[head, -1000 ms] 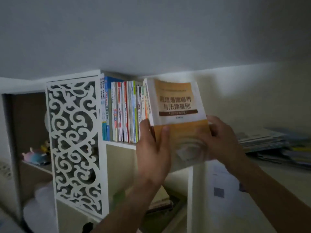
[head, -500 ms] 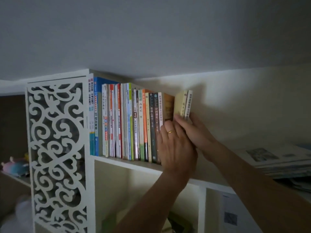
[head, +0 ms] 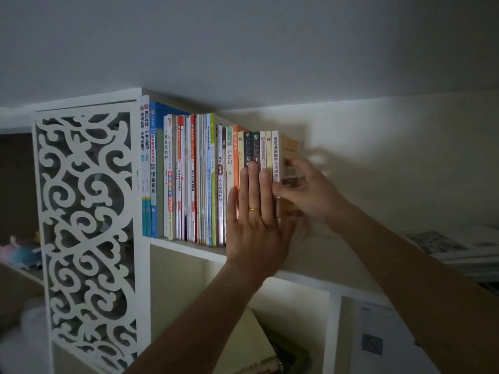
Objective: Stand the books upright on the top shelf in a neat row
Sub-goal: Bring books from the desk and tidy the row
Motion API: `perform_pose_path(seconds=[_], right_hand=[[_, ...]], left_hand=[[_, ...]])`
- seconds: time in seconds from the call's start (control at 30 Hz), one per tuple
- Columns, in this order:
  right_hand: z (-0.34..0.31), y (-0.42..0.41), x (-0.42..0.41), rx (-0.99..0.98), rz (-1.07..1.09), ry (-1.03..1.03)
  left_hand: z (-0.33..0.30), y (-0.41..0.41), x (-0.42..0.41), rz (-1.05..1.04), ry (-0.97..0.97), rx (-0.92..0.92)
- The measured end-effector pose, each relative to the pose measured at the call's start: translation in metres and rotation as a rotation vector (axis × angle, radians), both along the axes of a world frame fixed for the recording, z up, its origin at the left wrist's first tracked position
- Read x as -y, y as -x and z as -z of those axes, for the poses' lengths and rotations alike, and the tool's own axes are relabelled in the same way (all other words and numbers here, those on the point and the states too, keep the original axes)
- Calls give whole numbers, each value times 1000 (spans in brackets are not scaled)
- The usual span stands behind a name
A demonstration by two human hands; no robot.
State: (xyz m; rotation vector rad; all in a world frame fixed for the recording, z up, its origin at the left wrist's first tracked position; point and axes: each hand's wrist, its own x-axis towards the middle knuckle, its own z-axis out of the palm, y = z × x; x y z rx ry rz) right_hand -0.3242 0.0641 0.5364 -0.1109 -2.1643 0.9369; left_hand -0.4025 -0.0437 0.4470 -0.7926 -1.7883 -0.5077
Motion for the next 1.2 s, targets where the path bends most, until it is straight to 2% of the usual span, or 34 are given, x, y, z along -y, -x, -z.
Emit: perform_pose_path(seconds=[0.1,0.27,0.37,0.5,0.57,0.67,0.73,0.77,0.83,0.93,1.13,1.2], right_hand=[[7,-10,5,76,31,-114],[20,-28,14,72,94,-139],[42,-42,24,-51,330,-270],[118,-73,61,-412,456,-558],[172,-80,75,-358,418,-593],[260,-76,86,-27,368,-393],[307,-69,90,150,350,-114],[325,-66,91,223,355,35],[343,-57,91,302,394,231],[354,-44,92,314,457,284],[357,-49,97,382,503,432],[355,-52,99,429,487,457]], left_hand=[[13,-6,11,42,44,36],[43,-7,38,45,110,66],[53,-7,61,107,98,128],[114,-13,110,172,134,119],[170,-11,130,142,219,173],[241,-4,150,37,302,529],[264,4,155,6,282,736],[268,10,157,16,305,772],[268,22,160,41,404,697],[250,35,158,48,553,550],[217,44,148,26,960,483],[211,42,142,-23,1016,421]])
